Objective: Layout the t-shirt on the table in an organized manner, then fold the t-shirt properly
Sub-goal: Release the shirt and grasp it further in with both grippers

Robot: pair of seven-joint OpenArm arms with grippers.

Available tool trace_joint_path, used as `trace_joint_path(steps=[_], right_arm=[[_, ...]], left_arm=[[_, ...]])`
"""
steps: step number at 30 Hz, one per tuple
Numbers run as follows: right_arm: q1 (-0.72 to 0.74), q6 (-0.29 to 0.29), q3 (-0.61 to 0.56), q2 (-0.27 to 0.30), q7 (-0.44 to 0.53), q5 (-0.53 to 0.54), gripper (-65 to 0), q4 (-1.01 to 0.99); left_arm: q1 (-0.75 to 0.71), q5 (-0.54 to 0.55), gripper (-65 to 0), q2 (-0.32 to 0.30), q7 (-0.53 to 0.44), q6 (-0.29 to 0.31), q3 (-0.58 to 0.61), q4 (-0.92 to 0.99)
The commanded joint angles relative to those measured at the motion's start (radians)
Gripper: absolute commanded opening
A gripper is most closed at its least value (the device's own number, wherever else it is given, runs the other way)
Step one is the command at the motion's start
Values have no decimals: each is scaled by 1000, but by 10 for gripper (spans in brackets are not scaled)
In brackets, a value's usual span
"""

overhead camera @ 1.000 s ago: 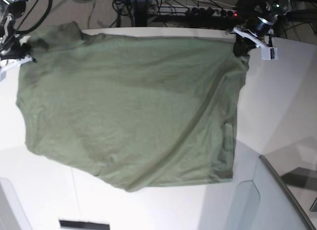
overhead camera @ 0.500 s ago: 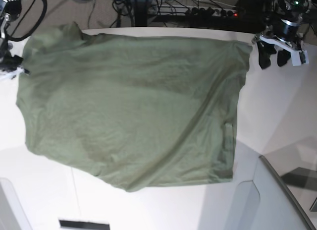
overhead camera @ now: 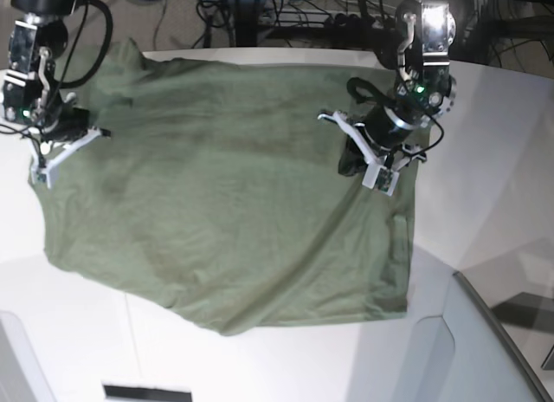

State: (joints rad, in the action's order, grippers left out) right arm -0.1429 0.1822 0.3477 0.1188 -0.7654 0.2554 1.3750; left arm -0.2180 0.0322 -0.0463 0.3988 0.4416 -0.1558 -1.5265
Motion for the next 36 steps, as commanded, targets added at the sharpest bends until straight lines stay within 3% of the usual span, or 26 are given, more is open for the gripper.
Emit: trace_joint_path(steps=[1,10,18,20,22,24,26,30,32,36], right_arm=[[12,-6,23,18,13,-5,-650,-7],[-90,-13,67,18,11,-5,-650,20],[-65,-8,67,40,19,-6,-650,86],[-28,-6,57,84,19,-5,-650,100],[47,-6,21,124,19,-5,-650,68],[141,-5,-34,175,19,-5,-650,-22],[243,-5,-94,203,40,-5,-650,-128],[398,-5,-213,221,139,-5,-650,-334],[441,-5,-281,219,163,-5,-650,-406],[457,-6,-341,207,165,0,-650,-454]], left_arm=[[6,-4,-650,-11,-21,-11,-6,-3],[-114,-128,-650,-20,-21,-11,-8,8],[-131,-93,-650,-43,-19,-11,-90,-52],[-87,-101,-650,-42,-11,-11,-101,-98],[-16,-96,-650,-42,58,-11,-101,-108],[94,-96,-650,-37,128,-11,-100,-81],[187,-104,-650,-14,134,-11,-100,-10],[360,-113,-650,15,104,-14,-97,220],[409,-171,-650,18,102,-14,-84,335],[394,-289,-650,18,45,-14,-35,430]])
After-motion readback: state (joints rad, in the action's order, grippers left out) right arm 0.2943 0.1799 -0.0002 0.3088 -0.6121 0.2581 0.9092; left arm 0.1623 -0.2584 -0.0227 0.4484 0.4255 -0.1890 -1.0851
